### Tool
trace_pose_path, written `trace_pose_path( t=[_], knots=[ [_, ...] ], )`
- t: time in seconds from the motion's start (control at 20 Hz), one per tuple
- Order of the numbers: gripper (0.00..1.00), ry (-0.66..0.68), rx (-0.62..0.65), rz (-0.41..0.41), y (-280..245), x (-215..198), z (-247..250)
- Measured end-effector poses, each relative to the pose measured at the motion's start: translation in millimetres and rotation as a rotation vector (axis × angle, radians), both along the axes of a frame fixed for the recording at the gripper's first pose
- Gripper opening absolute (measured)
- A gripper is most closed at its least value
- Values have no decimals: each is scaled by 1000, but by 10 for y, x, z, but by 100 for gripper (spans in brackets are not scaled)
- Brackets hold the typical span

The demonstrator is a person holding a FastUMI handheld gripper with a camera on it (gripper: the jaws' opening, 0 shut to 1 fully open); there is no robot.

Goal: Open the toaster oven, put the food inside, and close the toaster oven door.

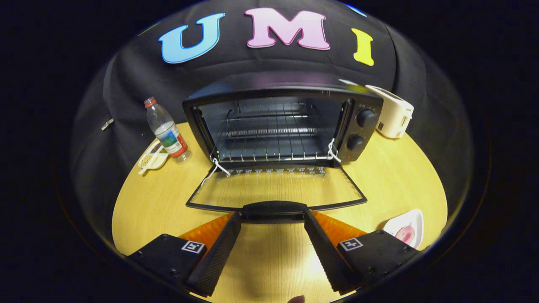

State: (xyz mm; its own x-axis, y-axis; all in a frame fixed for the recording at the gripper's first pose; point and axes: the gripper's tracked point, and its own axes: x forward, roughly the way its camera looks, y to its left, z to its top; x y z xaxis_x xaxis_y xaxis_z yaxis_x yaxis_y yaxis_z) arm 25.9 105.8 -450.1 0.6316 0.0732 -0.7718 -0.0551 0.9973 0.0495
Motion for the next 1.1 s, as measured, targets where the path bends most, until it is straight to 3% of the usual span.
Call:
trace_pose_path(
  t=[0.5, 0.8, 1.1],
  knots=[
    [98, 81, 77, 39, -202, -302, 426],
    [98, 256, 74, 23, -1118, -528, 771],
    [98, 434, 65, -56, -2373, -630, 606]
  ],
)
